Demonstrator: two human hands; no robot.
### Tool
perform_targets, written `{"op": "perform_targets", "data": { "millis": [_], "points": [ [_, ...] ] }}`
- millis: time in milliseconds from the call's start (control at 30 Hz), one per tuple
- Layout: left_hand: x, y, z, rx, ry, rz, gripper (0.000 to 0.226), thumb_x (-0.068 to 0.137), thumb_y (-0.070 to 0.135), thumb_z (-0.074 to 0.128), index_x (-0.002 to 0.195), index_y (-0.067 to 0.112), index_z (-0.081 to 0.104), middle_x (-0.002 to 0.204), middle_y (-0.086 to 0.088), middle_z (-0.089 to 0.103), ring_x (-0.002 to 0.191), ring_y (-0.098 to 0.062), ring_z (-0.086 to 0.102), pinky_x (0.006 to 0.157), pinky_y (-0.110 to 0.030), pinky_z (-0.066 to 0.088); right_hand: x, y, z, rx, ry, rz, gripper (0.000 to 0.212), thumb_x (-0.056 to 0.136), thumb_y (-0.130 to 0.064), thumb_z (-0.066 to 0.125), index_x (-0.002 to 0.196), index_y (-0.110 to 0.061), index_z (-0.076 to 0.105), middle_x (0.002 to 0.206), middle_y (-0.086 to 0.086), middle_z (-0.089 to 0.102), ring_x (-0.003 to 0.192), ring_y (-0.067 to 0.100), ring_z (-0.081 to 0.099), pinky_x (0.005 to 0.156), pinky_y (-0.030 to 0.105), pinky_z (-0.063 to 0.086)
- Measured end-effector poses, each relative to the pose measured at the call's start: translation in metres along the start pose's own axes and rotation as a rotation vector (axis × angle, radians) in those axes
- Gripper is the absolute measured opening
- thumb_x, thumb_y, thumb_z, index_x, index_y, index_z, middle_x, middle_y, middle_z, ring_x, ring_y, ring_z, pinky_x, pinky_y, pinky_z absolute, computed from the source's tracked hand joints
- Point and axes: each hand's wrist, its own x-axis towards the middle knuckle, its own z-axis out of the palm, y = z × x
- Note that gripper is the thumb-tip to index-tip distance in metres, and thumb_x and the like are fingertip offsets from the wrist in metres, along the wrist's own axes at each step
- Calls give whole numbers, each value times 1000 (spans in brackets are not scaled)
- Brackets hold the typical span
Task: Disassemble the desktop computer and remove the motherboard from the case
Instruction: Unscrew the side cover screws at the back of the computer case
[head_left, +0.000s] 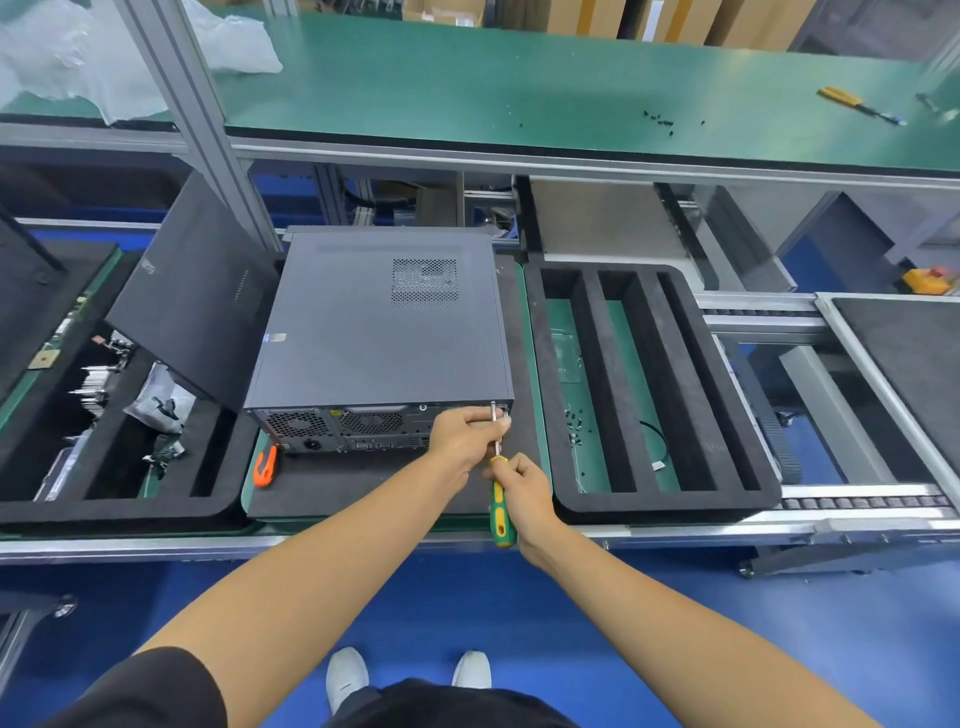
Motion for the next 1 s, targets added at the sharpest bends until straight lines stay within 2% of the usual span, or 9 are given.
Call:
{"op": "perform_targets", "data": {
  "millis": [100, 167, 367, 500, 600, 700, 800, 900, 1000],
  "points": [
    [2, 2, -2, -31, -42, -26, 15, 87, 5, 77, 102, 5, 73, 88, -11, 74, 74, -19, 68, 69, -29, 60, -3, -6, -5, 158, -106, 161, 12, 90, -20, 59, 80, -14, 57, 66, 4, 55, 55, 16, 50, 55, 29, 43],
    [2, 3, -3, -41, -62, -36, 13, 89, 1, 74, 101, 3, 71, 83, -11, 73, 72, -20, 68, 67, -30, 61, -3, -10, -7, 247, -179, 257, 19, 92, -24, 52, 84, -9, 61, 66, 5, 56, 54, 17, 51, 53, 29, 43],
    [1, 7, -2, -118, -100, -105, 16, 100, -4, 55, 102, 4, 68, 85, -11, 74, 69, -18, 71, 63, -26, 61, -5, -1, -7, 314, -357, 286, 33, 97, -26, 37, 90, -5, 63, 74, 11, 61, 58, 21, 55, 56, 30, 47],
    [-1, 8, -4, -122, -120, -114, 19, 102, 2, 53, 110, 8, 68, 104, -13, 75, 92, -21, 75, 73, -28, 61, -2, -1, -6, 333, -332, 277, 25, 96, -20, 43, 92, -5, 62, 74, 9, 62, 58, 19, 55, 55, 31, 48],
    [-4, 6, -5, -115, -125, -101, 14, 100, 7, 59, 111, 8, 68, 104, -10, 76, 95, -19, 74, 79, -31, 62, 1, -1, -6, 268, -279, 247, 14, 93, -15, 50, 91, -6, 60, 72, 10, 61, 57, 20, 56, 55, 33, 51],
    [-5, 1, -6, 68, -78, -13, 20, 90, 16, 75, 110, 14, 70, 104, -5, 74, 98, -17, 71, 88, -36, 61, 2, 0, -4, 178, -230, 161, 12, 97, -14, 54, 87, -9, 57, 71, 11, 62, 58, 22, 61, 56, 35, 54],
    [-5, 0, -6, 73, -4, -5, 26, 82, 12, 83, 106, 15, 75, 100, -3, 75, 91, -17, 71, 84, -35, 61, 2, -1, -2, 107, -203, 103, 13, 96, -14, 58, 84, -12, 56, 69, 8, 64, 59, 21, 63, 57, 34, 55],
    [-5, 3, -5, -31, -43, -62, 26, 84, 3, 79, 109, 9, 74, 91, -9, 76, 76, -15, 72, 67, -27, 60, 2, -3, -1, 106, -192, 110, 8, 93, -11, 57, 86, -14, 54, 70, 4, 62, 56, 16, 56, 54, 31, 50],
    [-5, 6, -4, -84, -67, -84, 28, 86, -2, 74, 113, 4, 70, 95, -17, 74, 76, -19, 74, 63, -26, 59, 1, -6, -4, 159, -244, 188, 5, 88, -13, 57, 85, -14, 53, 68, 4, 56, 54, 14, 50, 50, 28, 44]
  ]
}}
